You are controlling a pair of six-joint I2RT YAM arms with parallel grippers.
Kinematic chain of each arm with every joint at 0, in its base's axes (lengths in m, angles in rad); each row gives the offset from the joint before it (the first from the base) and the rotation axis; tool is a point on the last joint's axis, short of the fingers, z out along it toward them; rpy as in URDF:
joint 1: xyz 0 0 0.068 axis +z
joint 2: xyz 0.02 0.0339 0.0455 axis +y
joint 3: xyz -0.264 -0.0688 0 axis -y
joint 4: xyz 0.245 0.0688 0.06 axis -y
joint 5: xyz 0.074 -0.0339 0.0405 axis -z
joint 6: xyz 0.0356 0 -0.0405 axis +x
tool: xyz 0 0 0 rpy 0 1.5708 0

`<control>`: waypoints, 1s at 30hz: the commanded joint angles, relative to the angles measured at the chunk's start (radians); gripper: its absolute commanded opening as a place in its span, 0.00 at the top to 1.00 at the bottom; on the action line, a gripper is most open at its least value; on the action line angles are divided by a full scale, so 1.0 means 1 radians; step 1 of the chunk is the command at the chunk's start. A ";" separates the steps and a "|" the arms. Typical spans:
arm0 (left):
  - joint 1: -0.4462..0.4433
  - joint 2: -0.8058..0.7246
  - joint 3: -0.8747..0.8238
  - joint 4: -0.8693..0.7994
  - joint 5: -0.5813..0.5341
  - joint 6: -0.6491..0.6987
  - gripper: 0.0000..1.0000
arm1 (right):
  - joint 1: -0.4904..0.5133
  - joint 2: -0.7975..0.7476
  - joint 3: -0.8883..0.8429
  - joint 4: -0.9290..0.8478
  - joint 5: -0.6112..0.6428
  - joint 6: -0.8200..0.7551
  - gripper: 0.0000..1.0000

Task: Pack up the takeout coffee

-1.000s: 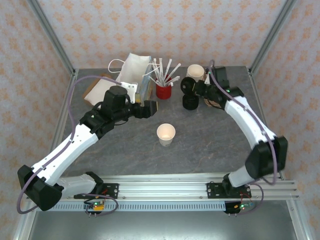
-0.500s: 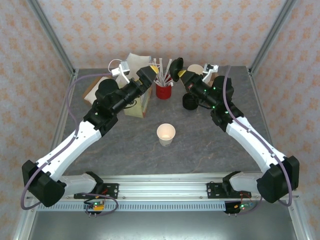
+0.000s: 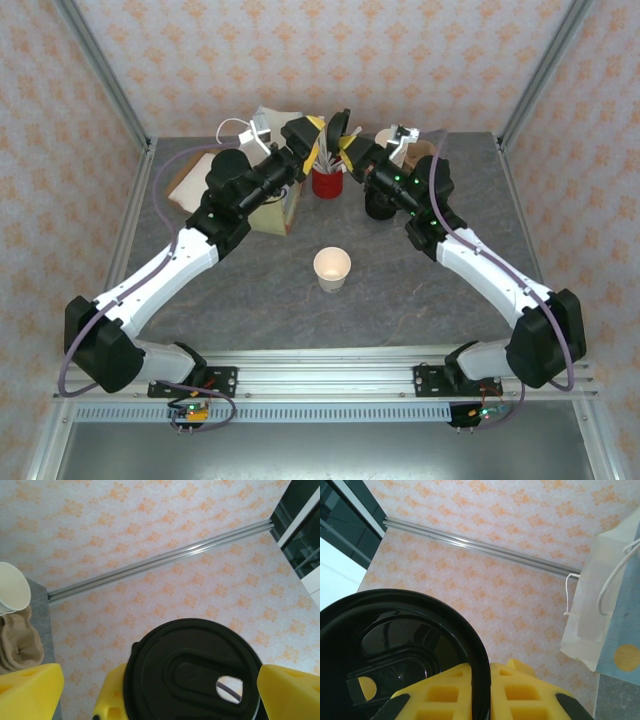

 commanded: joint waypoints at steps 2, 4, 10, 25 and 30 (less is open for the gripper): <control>0.001 0.011 0.051 0.060 0.040 -0.001 0.00 | 0.006 0.011 0.025 0.078 -0.046 0.016 0.86; 0.000 0.015 0.056 0.056 0.045 0.000 0.00 | 0.008 0.012 0.028 0.078 -0.053 0.013 0.86; -0.010 0.031 0.074 0.023 0.059 0.013 0.01 | 0.009 0.024 0.040 0.079 -0.071 0.011 0.86; -0.012 0.056 0.080 0.024 0.069 0.008 0.18 | 0.009 0.039 0.053 0.072 -0.080 0.008 0.87; -0.011 0.056 0.074 0.013 0.068 0.007 0.18 | 0.009 0.041 0.058 0.063 -0.077 0.001 0.87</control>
